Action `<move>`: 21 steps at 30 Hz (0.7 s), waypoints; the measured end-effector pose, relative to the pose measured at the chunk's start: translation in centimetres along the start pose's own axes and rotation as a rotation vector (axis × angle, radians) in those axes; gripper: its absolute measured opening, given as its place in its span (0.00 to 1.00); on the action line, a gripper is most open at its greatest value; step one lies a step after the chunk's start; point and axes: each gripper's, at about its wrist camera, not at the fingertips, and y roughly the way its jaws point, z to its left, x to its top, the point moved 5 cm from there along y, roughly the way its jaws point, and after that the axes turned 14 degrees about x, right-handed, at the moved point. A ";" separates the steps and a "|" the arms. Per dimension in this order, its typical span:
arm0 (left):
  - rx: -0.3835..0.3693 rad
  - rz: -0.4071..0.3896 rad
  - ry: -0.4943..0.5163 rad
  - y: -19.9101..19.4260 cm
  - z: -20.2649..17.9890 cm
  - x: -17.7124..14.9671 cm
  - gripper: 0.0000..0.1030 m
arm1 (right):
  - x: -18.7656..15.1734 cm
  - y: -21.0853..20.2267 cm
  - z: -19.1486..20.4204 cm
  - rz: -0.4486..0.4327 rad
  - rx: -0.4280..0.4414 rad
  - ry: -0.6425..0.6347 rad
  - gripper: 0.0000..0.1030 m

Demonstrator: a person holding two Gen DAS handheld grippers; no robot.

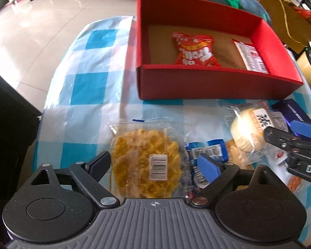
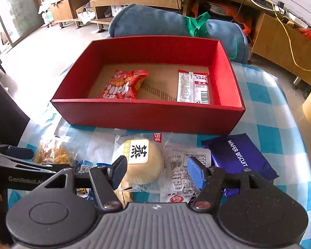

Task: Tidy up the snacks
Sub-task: 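Grasp the clear pasta snack bag with the left gripper while the right grasps the labeled bun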

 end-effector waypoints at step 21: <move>0.011 0.074 -0.060 2.3 0.4 -0.2 0.80 | 1.4 0.8 -1.4 -0.007 0.013 0.062 0.62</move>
